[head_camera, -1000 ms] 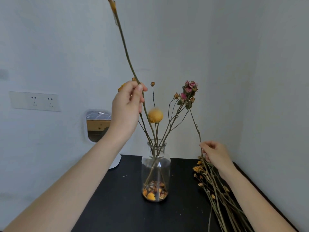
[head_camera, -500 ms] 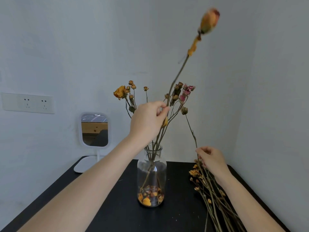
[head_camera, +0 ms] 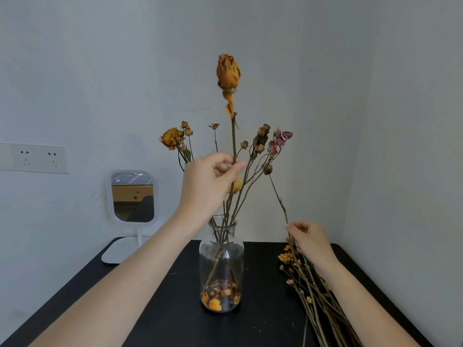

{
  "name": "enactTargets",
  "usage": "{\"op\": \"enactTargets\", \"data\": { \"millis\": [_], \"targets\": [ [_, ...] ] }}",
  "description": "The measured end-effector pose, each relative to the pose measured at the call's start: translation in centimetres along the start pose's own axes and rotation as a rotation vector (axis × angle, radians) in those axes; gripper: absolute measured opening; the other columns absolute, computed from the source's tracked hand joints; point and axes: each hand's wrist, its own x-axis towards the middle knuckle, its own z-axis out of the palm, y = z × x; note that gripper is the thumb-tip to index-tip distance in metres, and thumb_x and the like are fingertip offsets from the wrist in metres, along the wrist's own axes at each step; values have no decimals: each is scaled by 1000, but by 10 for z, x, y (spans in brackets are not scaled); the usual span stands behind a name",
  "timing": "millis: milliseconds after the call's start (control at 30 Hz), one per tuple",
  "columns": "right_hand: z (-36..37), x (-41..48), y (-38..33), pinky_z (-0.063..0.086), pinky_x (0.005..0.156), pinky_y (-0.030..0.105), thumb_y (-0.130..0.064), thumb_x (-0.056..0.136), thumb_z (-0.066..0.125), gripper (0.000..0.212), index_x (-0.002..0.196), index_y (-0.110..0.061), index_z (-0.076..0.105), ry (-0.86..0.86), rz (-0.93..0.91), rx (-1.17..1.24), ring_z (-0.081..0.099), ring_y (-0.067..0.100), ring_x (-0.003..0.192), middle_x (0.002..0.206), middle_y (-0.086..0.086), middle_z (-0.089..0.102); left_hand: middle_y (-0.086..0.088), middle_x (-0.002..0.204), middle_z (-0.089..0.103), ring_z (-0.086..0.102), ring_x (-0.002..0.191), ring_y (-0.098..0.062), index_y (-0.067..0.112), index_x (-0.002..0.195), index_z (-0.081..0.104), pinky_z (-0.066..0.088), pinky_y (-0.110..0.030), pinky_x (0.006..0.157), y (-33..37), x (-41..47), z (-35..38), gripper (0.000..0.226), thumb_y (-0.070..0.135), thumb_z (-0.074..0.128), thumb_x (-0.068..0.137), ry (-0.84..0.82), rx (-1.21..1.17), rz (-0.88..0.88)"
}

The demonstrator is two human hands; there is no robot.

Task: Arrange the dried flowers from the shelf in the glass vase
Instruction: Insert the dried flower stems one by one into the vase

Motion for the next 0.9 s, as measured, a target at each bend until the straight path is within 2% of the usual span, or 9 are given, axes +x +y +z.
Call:
{"op": "enactTargets", "data": {
  "millis": [133,233,333,433,567,633,700,767,900],
  "targets": [
    [3,0,2,41,65,23,-22,92,54,10,83,-25,56,-6,1,-15,51,10,68,79,2,59,12,54,62,54,46,1,19,83,73,47,-21,57,-13,-8,6,12,30,69,80,-126,100,-86],
    [4,1,2,44,72,27,-22,92,54,8,85,-25,57,-4,2,-22,54,11,72,82,2,60,13,51,60,57,53,5,22,90,73,47,-17,62,-16,-11,6,13,29,70,79,-36,56,-61],
    [4,3,3,45,73,27,-22,92,54,6,87,-24,56,2,10,-35,55,11,74,83,2,61,23,54,62,58,54,4,28,85,72,45,-8,54,-11,-5,4,8,32,68,80,44,21,-26],
    [7,4,4,42,62,22,-22,92,54,6,91,-19,59,-2,25,-25,53,10,69,80,1,59,13,49,59,52,48,-6,27,85,75,47,-22,53,-8,0,9,12,35,68,80,-36,91,-2],
    [11,6,8,38,60,19,-21,92,54,13,98,-12,61,-15,44,-40,49,8,65,77,0,57,12,34,44,44,39,-3,23,87,76,34,-19,49,-11,-1,19,23,41,63,83,-110,306,47],
    [11,7,10,37,59,19,-21,92,54,15,101,-10,61,-16,48,-37,49,8,65,77,0,57,13,39,46,47,43,-5,23,88,75,45,-24,54,-17,-3,19,25,43,60,84,-143,396,52],
    [10,7,11,37,58,19,-21,92,54,16,102,-10,61,-11,48,-37,49,8,65,77,0,56,8,53,57,56,56,-13,22,91,75,53,-32,65,-23,-6,17,28,44,58,85,-162,441,27],
    [10,8,12,37,58,19,-21,92,54,16,102,-10,61,-7,49,-41,49,8,65,78,0,56,2,62,64,59,63,-13,23,102,72,52,-30,70,-26,-8,14,32,46,58,85,-121,437,4],
    [13,10,12,37,60,20,-21,93,53,17,102,-9,61,-12,45,-58,48,8,65,77,0,56,9,43,50,58,52,-9,22,112,66,41,-15,75,-20,-11,14,36,44,58,85,29,264,34]
  ]
}}
